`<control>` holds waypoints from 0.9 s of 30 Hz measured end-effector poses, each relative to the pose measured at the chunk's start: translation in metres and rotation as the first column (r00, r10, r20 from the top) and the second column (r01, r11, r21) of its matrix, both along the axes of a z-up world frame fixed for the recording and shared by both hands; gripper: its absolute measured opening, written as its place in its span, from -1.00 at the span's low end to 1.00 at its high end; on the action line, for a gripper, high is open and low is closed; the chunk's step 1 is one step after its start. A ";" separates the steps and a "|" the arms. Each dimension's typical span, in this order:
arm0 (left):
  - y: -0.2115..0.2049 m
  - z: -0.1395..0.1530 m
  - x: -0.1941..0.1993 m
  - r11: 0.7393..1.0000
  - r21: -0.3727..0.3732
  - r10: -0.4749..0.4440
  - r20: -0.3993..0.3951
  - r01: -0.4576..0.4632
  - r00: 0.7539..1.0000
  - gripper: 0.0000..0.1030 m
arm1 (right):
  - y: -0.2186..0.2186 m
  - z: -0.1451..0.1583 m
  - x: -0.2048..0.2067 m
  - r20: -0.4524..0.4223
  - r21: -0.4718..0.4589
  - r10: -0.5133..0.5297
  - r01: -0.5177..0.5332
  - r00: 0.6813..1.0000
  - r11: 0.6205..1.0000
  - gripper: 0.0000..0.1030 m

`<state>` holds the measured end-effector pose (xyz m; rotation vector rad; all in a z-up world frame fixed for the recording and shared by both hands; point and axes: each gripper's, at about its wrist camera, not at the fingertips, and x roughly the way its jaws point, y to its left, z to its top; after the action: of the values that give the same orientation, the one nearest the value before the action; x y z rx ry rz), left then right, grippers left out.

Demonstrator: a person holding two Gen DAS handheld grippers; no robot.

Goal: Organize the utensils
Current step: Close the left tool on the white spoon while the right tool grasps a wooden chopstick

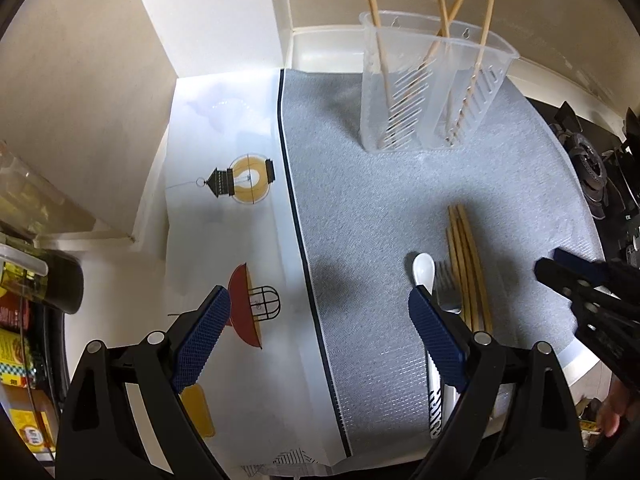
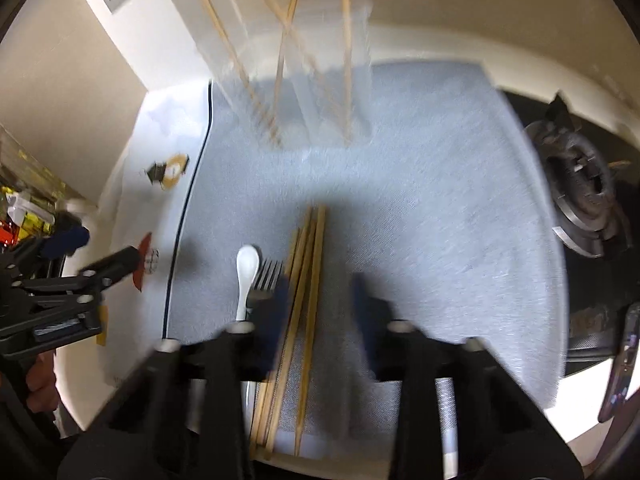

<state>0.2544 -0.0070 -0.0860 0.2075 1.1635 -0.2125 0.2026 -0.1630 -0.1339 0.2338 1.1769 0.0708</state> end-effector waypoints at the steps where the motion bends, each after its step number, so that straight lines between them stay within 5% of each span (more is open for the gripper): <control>1: 0.001 -0.001 0.000 1.000 0.001 0.005 -0.004 -0.005 1.000 0.70 | 0.001 -0.005 0.003 -0.011 0.004 0.004 -0.004 1.000 1.000 -0.74; 8: 0.009 -0.005 0.003 1.000 0.012 0.027 -0.008 -0.027 1.000 0.70 | 0.009 -0.041 0.028 -0.078 0.017 0.018 -0.017 0.997 1.000 -0.76; 21: 0.023 -0.012 0.014 0.997 0.010 0.076 -0.022 -0.076 0.997 0.70 | 0.039 -0.058 0.047 -0.068 -0.200 0.107 -0.119 0.992 0.973 -0.85; 27: 0.007 -0.021 0.017 0.999 -0.035 0.024 -0.050 -0.025 0.998 0.70 | 0.004 -0.045 0.029 -0.039 -0.163 -0.010 0.004 0.999 0.987 -0.87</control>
<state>0.2712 -0.0001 -0.1074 0.1574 1.2098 -0.2174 0.2318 -0.1586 -0.1792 0.0949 1.2148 -0.0366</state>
